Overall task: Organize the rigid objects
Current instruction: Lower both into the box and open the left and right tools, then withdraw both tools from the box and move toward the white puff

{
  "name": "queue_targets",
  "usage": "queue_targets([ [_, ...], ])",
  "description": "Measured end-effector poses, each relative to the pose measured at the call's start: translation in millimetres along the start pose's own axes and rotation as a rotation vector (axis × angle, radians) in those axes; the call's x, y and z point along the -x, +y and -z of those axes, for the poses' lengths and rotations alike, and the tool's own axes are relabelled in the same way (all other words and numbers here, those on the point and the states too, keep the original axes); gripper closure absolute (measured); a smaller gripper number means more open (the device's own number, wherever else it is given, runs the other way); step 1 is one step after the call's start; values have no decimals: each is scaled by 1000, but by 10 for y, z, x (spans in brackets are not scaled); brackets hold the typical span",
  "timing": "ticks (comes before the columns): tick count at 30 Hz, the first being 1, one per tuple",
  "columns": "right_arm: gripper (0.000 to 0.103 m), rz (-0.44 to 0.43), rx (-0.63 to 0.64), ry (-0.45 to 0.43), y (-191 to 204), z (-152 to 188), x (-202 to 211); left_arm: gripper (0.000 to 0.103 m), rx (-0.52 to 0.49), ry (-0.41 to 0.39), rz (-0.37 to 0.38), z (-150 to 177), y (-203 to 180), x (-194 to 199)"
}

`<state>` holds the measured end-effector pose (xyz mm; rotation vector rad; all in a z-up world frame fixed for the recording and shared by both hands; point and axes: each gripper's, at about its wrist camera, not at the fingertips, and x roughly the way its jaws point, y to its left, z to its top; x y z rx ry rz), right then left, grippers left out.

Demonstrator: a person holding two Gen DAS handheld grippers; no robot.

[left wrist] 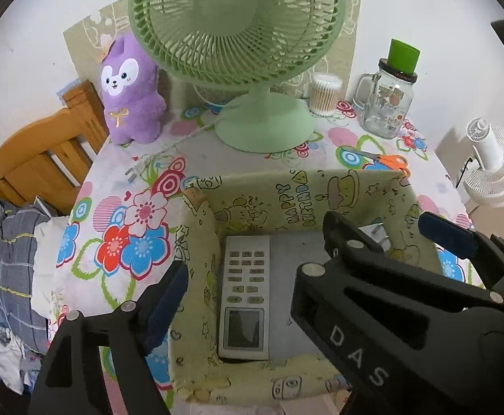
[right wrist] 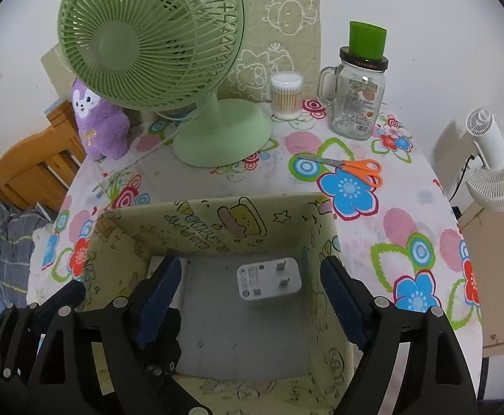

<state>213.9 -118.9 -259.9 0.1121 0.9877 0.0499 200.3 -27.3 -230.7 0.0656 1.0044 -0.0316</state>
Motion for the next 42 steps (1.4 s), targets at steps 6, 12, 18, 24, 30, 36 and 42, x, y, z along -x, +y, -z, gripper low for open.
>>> queue_targets([
  [6,17,-47,-2,0,-17,33,187,13,5,-27,-2,25,-36,212],
  [12,10,-30,34,-37,-24,75,432,9,14,-54,-7,72,-66,417],
  [18,8,-13,70,-63,-35,133,629,8,32,-70,-4,159,-91,586],
  [24,8,-11,75,-84,-83,215,811,5,34,-93,-4,240,-157,746],
  [30,8,1,83,-122,-112,330,1006,5,40,-105,1,349,-190,892],
  [36,8,14,105,-157,-112,421,1200,5,42,-122,-23,446,-213,1050],
  [42,8,46,125,-177,-114,492,1360,5,41,-136,-33,537,-231,1191],
])
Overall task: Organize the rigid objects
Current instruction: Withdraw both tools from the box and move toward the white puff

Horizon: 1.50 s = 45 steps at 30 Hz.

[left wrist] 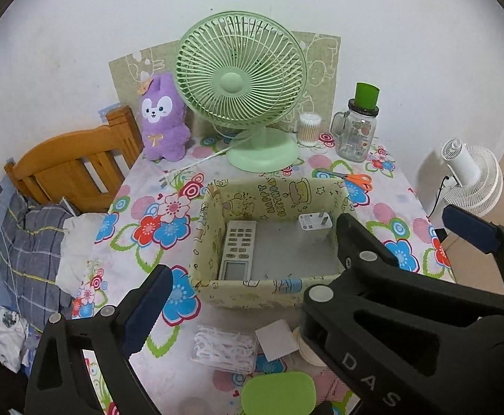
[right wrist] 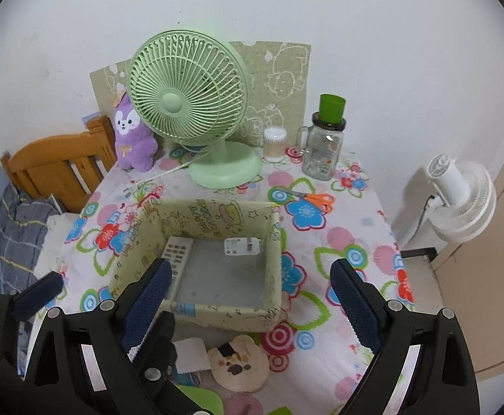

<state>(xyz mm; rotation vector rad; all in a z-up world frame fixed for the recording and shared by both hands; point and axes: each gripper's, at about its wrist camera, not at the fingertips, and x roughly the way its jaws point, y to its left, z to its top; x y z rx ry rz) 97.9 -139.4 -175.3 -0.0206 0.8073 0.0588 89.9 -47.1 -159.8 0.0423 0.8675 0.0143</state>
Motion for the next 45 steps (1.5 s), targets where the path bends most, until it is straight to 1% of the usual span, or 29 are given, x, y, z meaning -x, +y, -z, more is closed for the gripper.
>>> queue_targets([
  [3,8,-25,-5,-6,-19,35,64,5,-1,-6,11,38,-8,71],
  [5,8,-34,-10,-8,-34,67,111,5,-7,-14,6,65,-26,124],
  [10,8,-18,-11,-19,-49,129,215,5,-13,-17,4,128,-63,205],
  [16,8,-39,5,-22,-70,206,296,5,0,-17,13,216,-104,283],
  [22,8,-58,22,-24,-90,293,362,5,4,-19,41,310,-150,344],
  [28,8,-45,16,-13,-94,413,380,5,-6,2,60,401,-157,335],
  [30,8,-44,8,-18,-90,457,400,5,-10,-6,61,435,-152,350],
  [40,8,-46,-54,-19,-43,844,487,5,-45,-18,81,763,-108,401],
  [45,8,-39,-73,-12,-48,1067,489,5,-61,-6,103,971,-97,382],
])
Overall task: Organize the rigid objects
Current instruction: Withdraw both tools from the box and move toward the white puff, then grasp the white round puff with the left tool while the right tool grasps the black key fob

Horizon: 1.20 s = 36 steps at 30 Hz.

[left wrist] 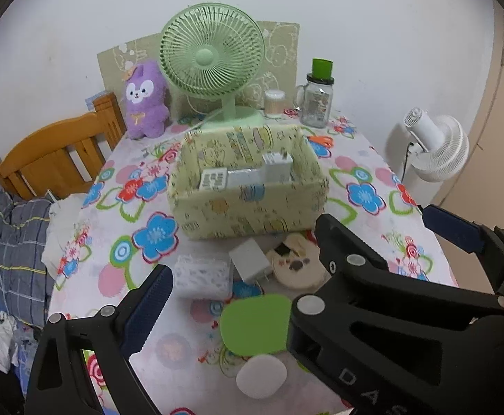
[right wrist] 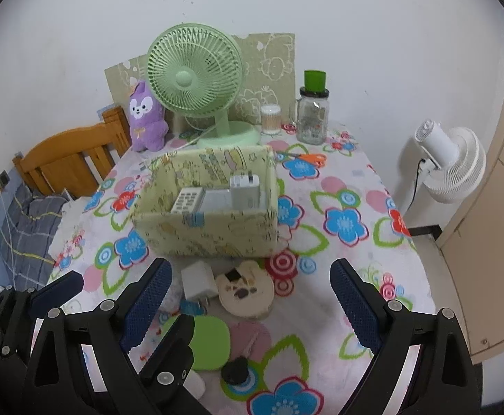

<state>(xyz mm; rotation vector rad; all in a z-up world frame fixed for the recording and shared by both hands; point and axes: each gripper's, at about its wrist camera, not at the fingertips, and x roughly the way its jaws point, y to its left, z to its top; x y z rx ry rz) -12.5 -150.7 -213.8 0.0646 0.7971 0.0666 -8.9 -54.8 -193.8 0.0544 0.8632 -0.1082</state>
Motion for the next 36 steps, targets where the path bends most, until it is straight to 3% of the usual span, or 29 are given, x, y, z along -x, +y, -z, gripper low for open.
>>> queue_targets([
  [17,8,28,7,29,-92,664,-145,5,30,26,9,627,46,-214],
  [36,9,41,10,88,-104,1115,-447,7,17,77,40,1064,33,-513],
])
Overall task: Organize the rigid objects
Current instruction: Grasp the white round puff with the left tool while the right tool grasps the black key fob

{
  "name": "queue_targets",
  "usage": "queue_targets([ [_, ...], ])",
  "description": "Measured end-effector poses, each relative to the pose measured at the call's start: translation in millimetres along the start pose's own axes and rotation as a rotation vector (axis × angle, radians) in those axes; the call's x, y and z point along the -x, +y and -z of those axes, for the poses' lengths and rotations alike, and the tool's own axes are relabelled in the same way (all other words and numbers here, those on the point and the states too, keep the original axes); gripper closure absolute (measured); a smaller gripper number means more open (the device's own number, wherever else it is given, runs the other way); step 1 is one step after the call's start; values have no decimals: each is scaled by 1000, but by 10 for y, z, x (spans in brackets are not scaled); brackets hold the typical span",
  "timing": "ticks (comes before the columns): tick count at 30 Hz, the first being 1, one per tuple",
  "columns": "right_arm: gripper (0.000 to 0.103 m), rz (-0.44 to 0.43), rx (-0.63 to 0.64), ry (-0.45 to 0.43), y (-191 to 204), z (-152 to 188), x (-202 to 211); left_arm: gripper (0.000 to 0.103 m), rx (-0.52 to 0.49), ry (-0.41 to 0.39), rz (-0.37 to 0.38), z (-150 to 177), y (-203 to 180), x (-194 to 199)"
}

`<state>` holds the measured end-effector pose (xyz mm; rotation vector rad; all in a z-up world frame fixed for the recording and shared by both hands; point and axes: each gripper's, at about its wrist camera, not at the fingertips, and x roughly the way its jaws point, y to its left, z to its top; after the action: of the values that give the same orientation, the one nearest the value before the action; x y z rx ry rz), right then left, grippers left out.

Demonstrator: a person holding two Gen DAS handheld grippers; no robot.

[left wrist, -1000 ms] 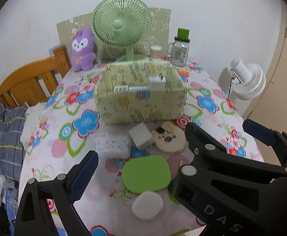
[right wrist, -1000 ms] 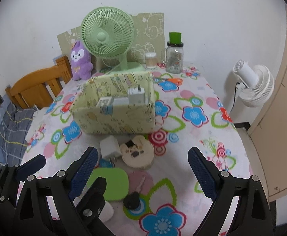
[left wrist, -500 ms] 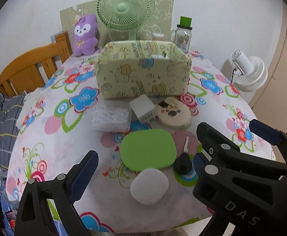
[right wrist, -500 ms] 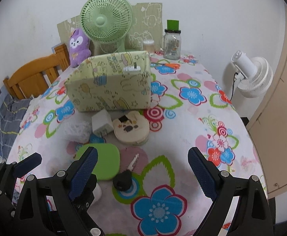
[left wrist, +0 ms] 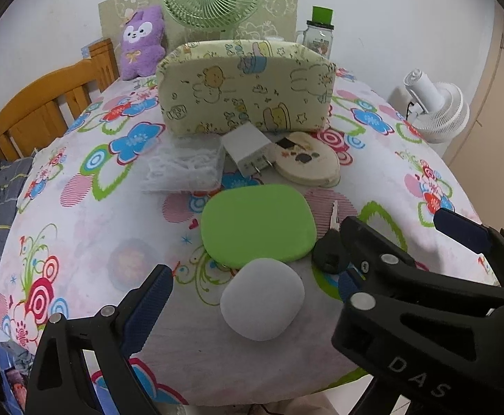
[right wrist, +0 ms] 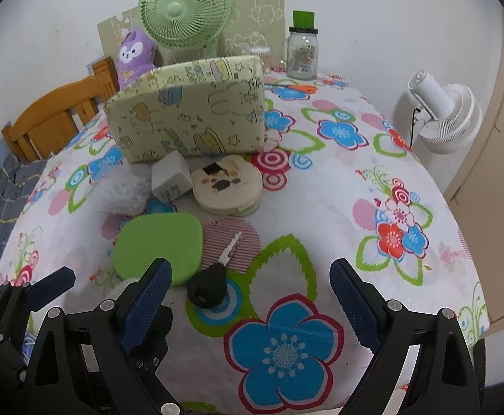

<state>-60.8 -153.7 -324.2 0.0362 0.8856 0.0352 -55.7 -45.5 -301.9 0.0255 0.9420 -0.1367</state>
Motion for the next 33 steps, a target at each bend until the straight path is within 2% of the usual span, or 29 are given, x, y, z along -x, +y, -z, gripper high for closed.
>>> queue_targets([
  [4,9,3,1,12,12,35,-74,11,-18,3,16,31,-28,-52],
  [7,9,9,21,16,49,52,-107,17,-35,15,31,48,-60,-94],
  [12,11,19,28,31,76,84,-170,38,-20,62,46,83,-52,-179],
  [17,13,16,5,61,63,116,-244,47,-50,53,14,100,-55,-199],
  [22,20,-33,-38,92,56,135,-329,47,-56,49,12,95,-24,-211],
  [26,23,-25,-40,94,84,114,-354,47,-45,48,-3,67,8,-230],
  [30,36,-9,-20,91,122,99,-358,47,-47,43,0,61,36,-236],
  [32,45,-14,-10,90,150,91,-358,47,-48,40,1,63,47,-236],
  [33,54,-27,-3,88,179,89,-352,47,-48,37,-5,63,55,-235],
])
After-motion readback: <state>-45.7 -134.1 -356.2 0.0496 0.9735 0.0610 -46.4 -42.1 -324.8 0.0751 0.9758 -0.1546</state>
